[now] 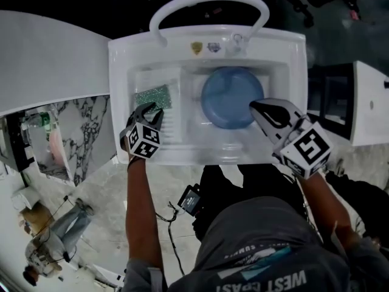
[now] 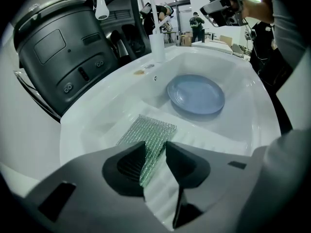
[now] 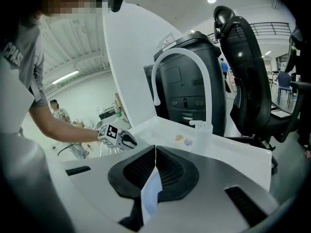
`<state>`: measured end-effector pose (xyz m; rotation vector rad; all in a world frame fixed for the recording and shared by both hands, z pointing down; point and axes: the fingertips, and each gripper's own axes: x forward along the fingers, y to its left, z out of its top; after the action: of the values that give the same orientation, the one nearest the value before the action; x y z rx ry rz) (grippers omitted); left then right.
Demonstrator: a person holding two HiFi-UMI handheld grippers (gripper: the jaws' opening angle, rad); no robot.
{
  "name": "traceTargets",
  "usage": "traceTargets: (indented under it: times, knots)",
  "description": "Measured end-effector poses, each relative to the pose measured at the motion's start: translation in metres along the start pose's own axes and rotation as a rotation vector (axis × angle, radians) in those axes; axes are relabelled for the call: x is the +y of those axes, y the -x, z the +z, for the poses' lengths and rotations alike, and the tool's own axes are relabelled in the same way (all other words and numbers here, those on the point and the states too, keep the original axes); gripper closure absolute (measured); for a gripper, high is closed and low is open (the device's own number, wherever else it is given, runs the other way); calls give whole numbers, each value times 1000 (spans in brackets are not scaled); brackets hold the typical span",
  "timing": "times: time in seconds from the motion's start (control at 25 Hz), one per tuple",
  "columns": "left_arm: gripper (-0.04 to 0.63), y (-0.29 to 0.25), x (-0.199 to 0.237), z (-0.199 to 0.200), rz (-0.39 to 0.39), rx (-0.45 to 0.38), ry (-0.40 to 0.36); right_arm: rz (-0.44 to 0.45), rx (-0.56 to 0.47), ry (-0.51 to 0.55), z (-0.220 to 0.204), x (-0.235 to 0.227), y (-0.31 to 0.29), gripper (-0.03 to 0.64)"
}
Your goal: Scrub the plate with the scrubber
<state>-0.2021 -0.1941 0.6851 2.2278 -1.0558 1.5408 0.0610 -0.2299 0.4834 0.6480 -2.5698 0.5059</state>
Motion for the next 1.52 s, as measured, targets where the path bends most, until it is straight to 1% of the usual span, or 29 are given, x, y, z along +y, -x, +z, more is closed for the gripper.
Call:
traceTargets:
  times: [0.16, 0.36, 0.64, 0.88, 1.2, 1.36, 1.52]
  knots:
    - [472, -4, 2, 3, -4, -24, 25, -3, 4, -8, 0, 2, -1, 586]
    - [496, -8, 3, 9, 4, -43, 36, -4, 0, -16, 2, 5, -3, 586]
    - [558, -5, 4, 15, 65, -61, 48, -4, 1, -18, 2, 9, -5, 586]
    - [574, 9, 4, 25, 109, -119, 119, -30, 28, -37, -13, 0, -5, 586]
    - [574, 32, 1, 52, 120, -205, 203, -102, 71, -59, -42, -26, -9, 586]
    - [574, 50, 2, 75, 152, -248, 223, -150, 110, -57, -64, -48, -17, 585]
    - [574, 59, 0, 85, 175, -282, 244, -207, 151, -74, -86, -77, -28, 584]
